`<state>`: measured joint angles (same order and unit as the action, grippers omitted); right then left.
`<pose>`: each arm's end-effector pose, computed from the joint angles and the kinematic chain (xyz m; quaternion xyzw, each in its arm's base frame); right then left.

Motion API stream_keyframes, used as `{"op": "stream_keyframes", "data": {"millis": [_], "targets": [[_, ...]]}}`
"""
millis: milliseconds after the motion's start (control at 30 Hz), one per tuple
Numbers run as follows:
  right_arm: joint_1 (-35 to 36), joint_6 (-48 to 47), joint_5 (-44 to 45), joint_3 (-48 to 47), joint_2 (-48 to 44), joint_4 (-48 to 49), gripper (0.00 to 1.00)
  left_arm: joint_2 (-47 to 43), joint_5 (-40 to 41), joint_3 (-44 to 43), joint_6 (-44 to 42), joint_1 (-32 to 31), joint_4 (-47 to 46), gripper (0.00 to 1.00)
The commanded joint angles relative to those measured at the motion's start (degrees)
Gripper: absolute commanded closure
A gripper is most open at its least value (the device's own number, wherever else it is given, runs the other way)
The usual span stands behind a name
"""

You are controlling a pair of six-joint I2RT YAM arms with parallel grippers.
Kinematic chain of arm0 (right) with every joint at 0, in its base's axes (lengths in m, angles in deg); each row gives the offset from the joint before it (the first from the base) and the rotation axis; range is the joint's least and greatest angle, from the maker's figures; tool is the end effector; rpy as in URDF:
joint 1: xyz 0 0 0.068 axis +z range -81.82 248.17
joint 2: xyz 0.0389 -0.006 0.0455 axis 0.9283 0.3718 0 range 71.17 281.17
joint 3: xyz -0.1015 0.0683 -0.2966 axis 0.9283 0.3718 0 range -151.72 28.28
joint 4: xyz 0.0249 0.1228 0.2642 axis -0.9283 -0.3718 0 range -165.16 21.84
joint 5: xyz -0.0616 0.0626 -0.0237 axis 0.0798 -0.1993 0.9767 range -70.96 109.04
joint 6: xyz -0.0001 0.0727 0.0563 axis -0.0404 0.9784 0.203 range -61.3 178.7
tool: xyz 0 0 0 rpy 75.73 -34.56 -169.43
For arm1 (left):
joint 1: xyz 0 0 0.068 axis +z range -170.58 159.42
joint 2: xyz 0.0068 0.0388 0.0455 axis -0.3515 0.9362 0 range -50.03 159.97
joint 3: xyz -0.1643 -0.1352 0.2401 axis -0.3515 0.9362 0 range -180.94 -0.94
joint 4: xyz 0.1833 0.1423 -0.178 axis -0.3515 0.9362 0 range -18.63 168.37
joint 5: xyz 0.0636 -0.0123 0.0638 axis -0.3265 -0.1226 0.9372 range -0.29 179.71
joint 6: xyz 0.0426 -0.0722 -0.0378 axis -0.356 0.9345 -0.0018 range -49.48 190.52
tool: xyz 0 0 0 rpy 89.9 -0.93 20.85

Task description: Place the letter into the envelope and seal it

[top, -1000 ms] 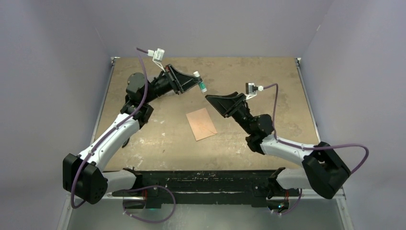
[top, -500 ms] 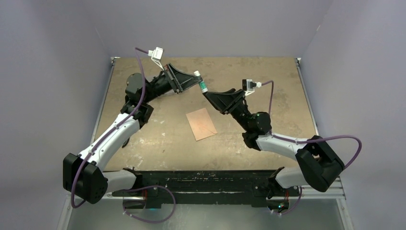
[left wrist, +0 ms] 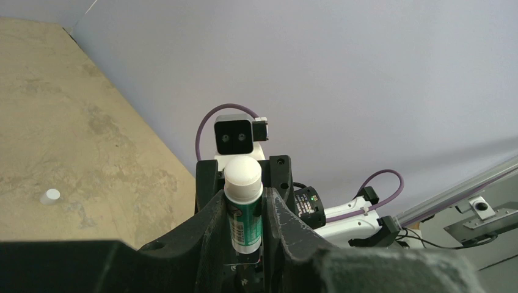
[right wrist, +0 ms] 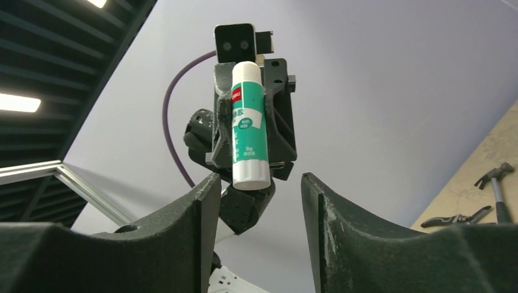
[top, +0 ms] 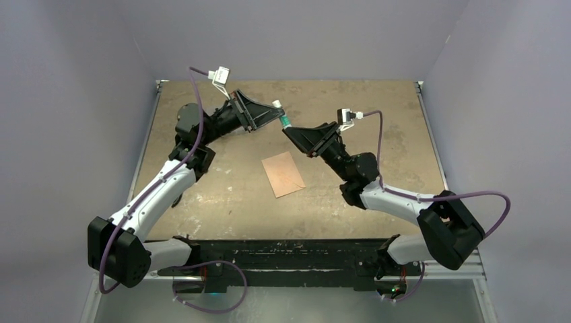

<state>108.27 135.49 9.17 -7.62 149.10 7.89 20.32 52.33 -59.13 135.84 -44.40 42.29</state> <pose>0.2432 0.2232 0.3654 0.0751 0.4678 0.7708 0.4260 0.2838 -0.1801 0.4495 0.0409 0.6185 -0.6701 0.4084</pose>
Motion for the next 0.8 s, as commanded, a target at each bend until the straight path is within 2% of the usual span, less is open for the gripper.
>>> {"op": "stream_keyframes", "data": {"millis": [0, 67, 133, 367, 467, 567, 667, 767], "targets": [[-0.1, -0.5, 1.5, -2.6, -1.2, -1.6, 0.45, -1.5, -0.4, 0.4, -0.8, -0.1, -1.4, 1.00], [-0.1, -0.5, 1.9, -2.2, -1.4, -1.1, 0.50, -1.7, -0.2, 0.3, -1.2, -0.1, -0.9, 1.00], [-0.1, -0.8, 2.3, -1.5, -1.6, 0.2, 0.62, -1.9, 0.0, 0.3, -1.4, -0.1, -0.3, 1.00], [-0.1, -2.6, 1.3, -2.3, -0.9, 0.8, 0.69, -1.9, -0.3, 0.7, -1.5, -0.1, 0.1, 1.00], [-0.1, -6.7, 0.8, -3.4, -0.9, -1.1, 0.83, -2.1, 0.9, 1.0, -3.6, -0.1, 2.4, 1.00], [-0.1, -16.9, 1.8, -6.2, -1.7, -8.0, 0.99, -2.0, 3.9, 0.6, -7.1, -0.1, 7.5, 1.00], [0.3, -31.6, 4.9, -9.3, -2.8, -19.0, 1.00, -1.9, 8.4, 0.3, -10.7, -0.1, 12.6, 1.00], [0.3, -46.2, 7.0, -11.4, -2.0, -23.2, 1.00, -1.0, 11.3, 0.8, -12.2, -0.1, 15.1, 1.00]]}}
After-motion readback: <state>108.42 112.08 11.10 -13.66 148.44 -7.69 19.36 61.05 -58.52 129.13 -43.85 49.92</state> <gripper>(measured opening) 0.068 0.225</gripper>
